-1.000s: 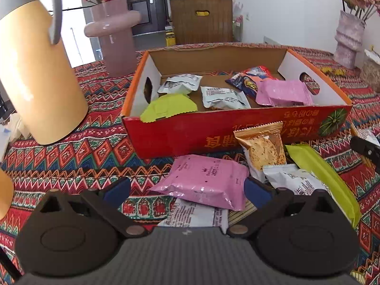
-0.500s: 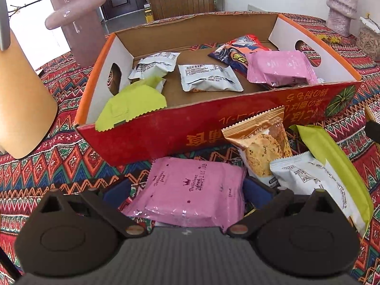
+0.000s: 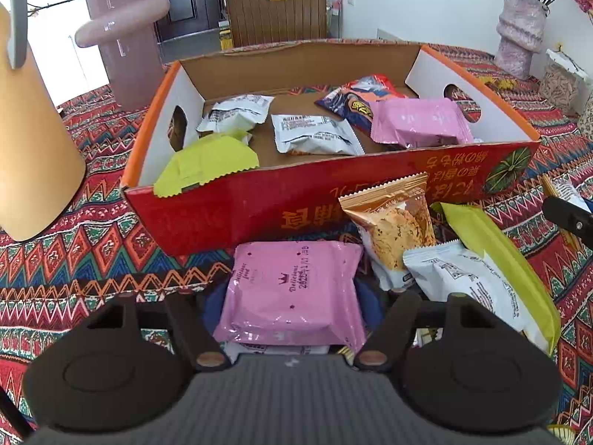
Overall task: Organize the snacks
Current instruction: 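Grasp the white packet with the right tool while the left tool grasps a pink packet, then carry both packets into the cardboard box and open both tools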
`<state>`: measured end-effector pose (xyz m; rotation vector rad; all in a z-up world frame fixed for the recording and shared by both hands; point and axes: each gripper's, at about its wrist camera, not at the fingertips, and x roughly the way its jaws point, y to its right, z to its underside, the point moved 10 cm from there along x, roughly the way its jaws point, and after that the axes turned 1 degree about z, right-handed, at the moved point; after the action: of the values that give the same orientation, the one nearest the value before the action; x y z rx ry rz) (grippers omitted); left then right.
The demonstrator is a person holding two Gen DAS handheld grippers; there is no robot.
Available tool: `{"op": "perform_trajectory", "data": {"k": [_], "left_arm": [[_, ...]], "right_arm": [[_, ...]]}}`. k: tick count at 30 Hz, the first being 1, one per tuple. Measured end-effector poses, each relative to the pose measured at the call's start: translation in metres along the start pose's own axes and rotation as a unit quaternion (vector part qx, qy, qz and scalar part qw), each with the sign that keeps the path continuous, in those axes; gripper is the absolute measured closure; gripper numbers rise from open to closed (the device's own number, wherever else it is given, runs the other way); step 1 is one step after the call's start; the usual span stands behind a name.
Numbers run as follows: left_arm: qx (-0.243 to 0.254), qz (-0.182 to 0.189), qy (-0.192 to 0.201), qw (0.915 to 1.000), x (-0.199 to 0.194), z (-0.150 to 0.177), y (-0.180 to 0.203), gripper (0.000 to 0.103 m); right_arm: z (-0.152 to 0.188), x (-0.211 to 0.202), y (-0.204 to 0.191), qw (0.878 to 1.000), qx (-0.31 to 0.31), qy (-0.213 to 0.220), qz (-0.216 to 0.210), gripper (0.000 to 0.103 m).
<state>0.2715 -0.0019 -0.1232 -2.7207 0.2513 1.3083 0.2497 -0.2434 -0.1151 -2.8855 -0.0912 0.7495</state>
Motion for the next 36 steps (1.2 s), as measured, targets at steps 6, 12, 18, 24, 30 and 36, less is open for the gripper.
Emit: {"op": "perform_trajectory", "data": {"k": [6, 12, 18, 24, 30, 36], "left_arm": [[-0.007, -0.014, 0.044, 0.9989, -0.020, 0.001, -0.002, 0.033], [-0.015, -0.032, 0.101, 0.9943, -0.044, 0.003, 0.002, 0.033], [-0.039, -0.036, 0.144, 0.9882, -0.063, 0.007, 0.002, 0.033], [-0.062, -0.043, 0.174, 0.9819, -0.079, 0.006, -0.002, 0.033], [-0.076, -0.042, 0.195, 0.9770, -0.096, 0.002, -0.002, 0.033], [-0.085, -0.041, 0.217, 0.9716, -0.110, -0.007, 0.000, 0.033]], "right_arm": [[0.001, 0.000, -0.001, 1.000, -0.002, 0.000, 0.002, 0.043], [0.000, 0.000, -0.002, 1.000, -0.006, 0.003, 0.001, 0.043], [0.000, -0.003, -0.006, 1.000, -0.014, 0.011, -0.003, 0.043], [-0.003, -0.010, -0.011, 0.999, -0.021, 0.030, -0.012, 0.043], [-0.011, -0.020, -0.017, 0.998, -0.033, 0.046, -0.020, 0.043], [-0.025, -0.037, -0.029, 0.996, -0.046, 0.068, -0.035, 0.043]]}}
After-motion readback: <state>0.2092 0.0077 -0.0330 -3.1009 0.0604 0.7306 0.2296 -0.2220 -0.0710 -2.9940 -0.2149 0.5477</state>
